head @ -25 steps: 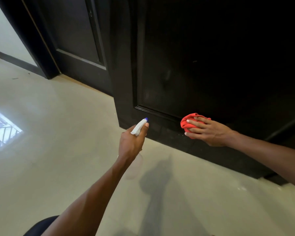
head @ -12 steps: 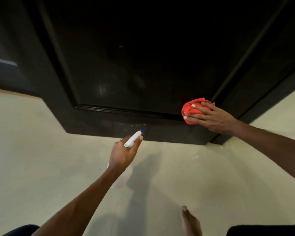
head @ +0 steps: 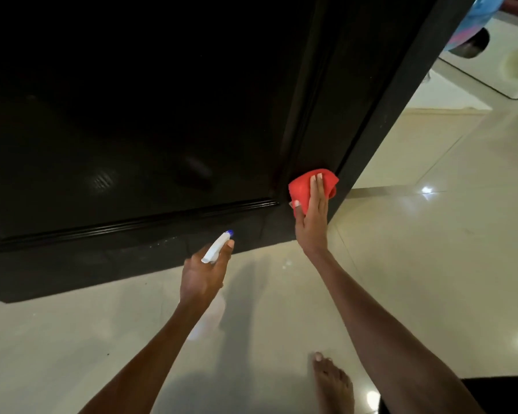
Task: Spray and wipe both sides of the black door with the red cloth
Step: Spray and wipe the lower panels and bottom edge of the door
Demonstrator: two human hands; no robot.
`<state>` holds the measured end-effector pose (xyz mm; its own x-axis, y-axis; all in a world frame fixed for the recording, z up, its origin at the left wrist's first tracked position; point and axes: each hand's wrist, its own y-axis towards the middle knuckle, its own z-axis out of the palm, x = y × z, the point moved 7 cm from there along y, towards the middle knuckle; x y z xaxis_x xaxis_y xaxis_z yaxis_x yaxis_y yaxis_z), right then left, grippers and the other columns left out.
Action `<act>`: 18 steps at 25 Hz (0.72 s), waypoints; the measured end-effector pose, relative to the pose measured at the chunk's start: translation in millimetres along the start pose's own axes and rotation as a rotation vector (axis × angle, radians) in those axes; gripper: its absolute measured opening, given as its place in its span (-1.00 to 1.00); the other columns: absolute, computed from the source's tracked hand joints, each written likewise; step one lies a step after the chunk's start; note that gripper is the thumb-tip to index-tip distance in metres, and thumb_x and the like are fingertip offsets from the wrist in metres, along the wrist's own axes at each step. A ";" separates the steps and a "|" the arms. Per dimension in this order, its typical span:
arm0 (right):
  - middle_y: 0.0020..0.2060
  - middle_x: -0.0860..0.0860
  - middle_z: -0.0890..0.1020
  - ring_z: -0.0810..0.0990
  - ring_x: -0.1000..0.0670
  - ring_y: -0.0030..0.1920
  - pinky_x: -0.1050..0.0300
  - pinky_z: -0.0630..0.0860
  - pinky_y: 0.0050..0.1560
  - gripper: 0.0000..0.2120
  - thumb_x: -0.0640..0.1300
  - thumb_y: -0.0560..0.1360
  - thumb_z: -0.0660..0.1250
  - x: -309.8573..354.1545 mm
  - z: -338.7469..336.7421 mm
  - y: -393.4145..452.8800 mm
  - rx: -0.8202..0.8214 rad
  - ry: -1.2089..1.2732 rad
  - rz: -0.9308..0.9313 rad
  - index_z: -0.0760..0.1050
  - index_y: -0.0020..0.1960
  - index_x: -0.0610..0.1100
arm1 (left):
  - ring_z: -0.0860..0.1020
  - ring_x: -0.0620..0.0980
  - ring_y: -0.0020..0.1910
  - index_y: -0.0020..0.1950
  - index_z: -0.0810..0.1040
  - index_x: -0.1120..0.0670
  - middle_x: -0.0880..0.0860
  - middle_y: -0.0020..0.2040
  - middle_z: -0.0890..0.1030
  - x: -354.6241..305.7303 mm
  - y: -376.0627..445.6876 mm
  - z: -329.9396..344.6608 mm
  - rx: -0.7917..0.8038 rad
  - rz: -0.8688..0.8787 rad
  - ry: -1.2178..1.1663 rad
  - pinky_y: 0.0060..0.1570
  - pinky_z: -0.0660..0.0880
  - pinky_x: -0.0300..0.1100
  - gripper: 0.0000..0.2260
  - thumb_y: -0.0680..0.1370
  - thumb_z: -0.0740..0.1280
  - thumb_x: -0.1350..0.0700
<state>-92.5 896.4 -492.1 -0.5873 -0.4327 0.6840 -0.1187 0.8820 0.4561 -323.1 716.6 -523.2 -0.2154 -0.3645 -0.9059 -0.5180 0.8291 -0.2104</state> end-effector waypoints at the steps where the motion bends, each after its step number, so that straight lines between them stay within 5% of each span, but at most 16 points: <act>1: 0.67 0.01 -0.01 -0.05 -0.10 0.66 -0.07 0.14 0.56 -0.36 -0.01 0.71 0.15 -1.1 1.1 2.2 0.011 -0.007 -0.031 -0.06 0.68 -0.07 | 0.61 0.04 -0.27 0.12 0.60 0.09 0.10 -0.18 0.61 3.9 2.6 3.7 0.000 -0.013 0.009 -0.34 0.59 -0.18 -0.44 0.46 0.26 -0.37; 7: 0.67 -0.10 0.00 -0.07 -0.28 0.65 -0.39 0.09 0.57 -0.40 -0.11 0.73 0.18 -29.3 33.2 -5.1 0.310 -0.507 -0.518 0.00 0.67 -0.18 | 0.64 0.08 -0.11 0.32 0.40 0.16 0.11 0.11 0.58 39.8 12.4 19.5 -0.003 -0.268 0.101 -0.37 0.60 -0.19 -0.22 0.43 0.24 -0.47; 11: 0.63 -0.20 0.15 0.02 -0.26 0.64 -0.37 0.04 0.58 -0.53 -0.21 0.71 0.10 -29.6 21.7 3.6 0.391 -0.675 -0.899 0.15 0.59 -0.27 | 0.60 -0.02 -0.37 0.14 0.57 0.19 0.05 -0.03 0.69 35.1 13.0 42.2 0.078 -0.200 0.053 -0.39 0.56 -0.28 -0.41 0.53 0.25 -0.34; 13: 0.64 -0.17 0.10 -0.02 -0.23 0.65 -0.34 0.03 0.59 -0.47 -0.20 0.69 0.11 -32.7 8.6 4.0 0.437 -0.691 -0.939 0.07 0.62 -0.23 | 0.60 0.01 -0.39 0.06 0.62 0.16 0.04 -0.10 0.71 27.8 10.0 56.8 0.142 -0.186 0.023 -0.26 0.60 -0.15 -0.43 0.53 0.26 -0.35; 18: 0.66 -0.12 0.03 -0.06 -0.22 0.65 -0.28 0.08 0.59 -0.42 -0.09 0.71 0.12 -38.4 12.8 5.0 0.440 -0.653 -0.734 0.01 0.66 -0.19 | 0.62 -0.02 -0.37 0.20 0.56 0.21 0.05 -0.12 0.68 19.2 9.4 74.5 0.075 -0.262 -0.025 -0.52 0.45 -0.35 -0.26 0.44 0.28 -0.45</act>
<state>-80.8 919.8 -523.4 -0.5537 -0.8154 -0.1691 -0.8174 0.4934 0.2973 -270.5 749.0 -569.9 -0.0609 -0.5609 -0.8256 -0.4903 0.7373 -0.4648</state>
